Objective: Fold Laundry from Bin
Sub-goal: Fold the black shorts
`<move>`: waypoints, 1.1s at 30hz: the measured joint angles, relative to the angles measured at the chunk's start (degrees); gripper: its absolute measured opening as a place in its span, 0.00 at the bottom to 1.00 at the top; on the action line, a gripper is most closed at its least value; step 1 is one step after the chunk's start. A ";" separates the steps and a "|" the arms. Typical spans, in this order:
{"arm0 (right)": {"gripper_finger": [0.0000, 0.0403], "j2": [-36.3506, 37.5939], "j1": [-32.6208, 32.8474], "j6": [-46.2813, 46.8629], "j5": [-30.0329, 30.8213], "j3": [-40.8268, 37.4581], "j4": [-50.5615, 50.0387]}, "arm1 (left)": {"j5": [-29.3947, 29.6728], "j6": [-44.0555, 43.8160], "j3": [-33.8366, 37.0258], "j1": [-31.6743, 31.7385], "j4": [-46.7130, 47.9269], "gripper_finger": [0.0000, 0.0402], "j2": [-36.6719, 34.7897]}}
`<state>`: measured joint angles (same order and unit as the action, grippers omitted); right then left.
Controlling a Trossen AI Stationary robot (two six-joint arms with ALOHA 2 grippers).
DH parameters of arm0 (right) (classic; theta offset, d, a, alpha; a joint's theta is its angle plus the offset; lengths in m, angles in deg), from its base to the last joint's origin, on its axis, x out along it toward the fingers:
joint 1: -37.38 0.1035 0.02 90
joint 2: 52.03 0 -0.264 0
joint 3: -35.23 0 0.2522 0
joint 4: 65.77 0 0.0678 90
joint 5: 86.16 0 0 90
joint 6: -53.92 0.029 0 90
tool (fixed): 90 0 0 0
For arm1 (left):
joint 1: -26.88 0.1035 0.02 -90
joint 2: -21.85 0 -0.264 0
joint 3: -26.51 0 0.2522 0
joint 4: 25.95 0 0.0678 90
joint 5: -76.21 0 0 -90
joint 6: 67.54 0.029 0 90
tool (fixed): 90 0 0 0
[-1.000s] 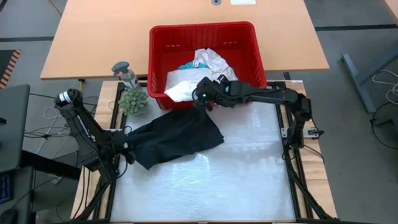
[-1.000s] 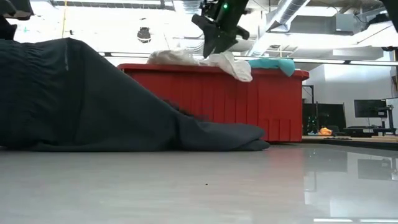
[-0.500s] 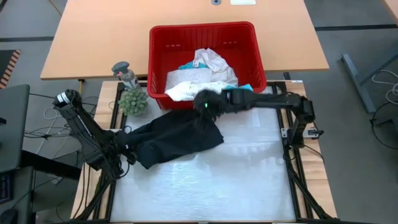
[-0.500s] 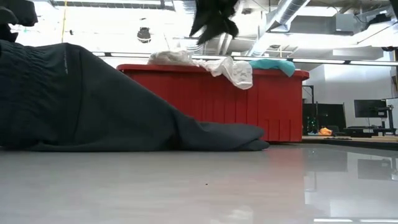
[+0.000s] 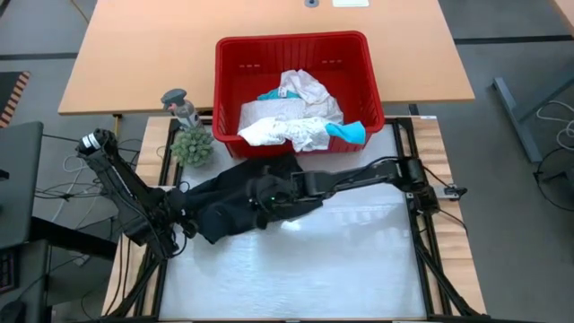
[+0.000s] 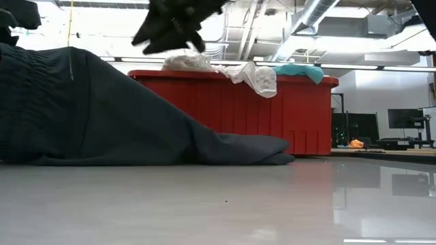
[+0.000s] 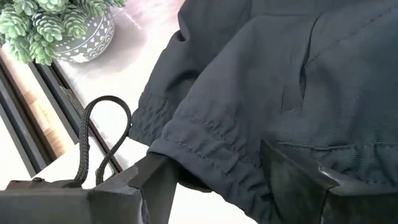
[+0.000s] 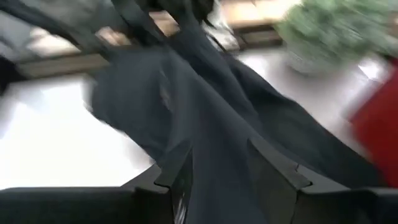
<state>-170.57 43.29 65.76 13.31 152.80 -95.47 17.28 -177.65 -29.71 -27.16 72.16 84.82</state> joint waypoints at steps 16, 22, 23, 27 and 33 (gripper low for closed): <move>0.36 -4.17 -1.37 -3.06 -8.56 1.70 10.20 | 2.54 -0.67 0.00 5.39 -0.24 0.57 0.05; 0.36 -8.42 -1.97 -1.80 -12.39 1.62 14.96 | 3.21 0.80 0.00 8.22 -0.81 0.57 0.01; 0.36 -9.50 -2.10 -1.80 -12.40 1.79 16.21 | 3.21 1.11 0.02 8.49 -0.92 0.57 0.03; 0.36 -13.33 -2.90 -1.30 -11.76 4.11 16.22 | 3.62 1.70 -0.43 9.27 -0.96 0.57 0.03; 0.36 -17.03 -5.65 3.53 -10.74 6.82 14.41 | 8.98 5.47 -7.83 9.19 -0.22 0.57 0.00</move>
<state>-187.60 37.65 69.29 2.57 159.62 -81.06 26.25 -172.18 -37.54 -17.96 71.94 84.83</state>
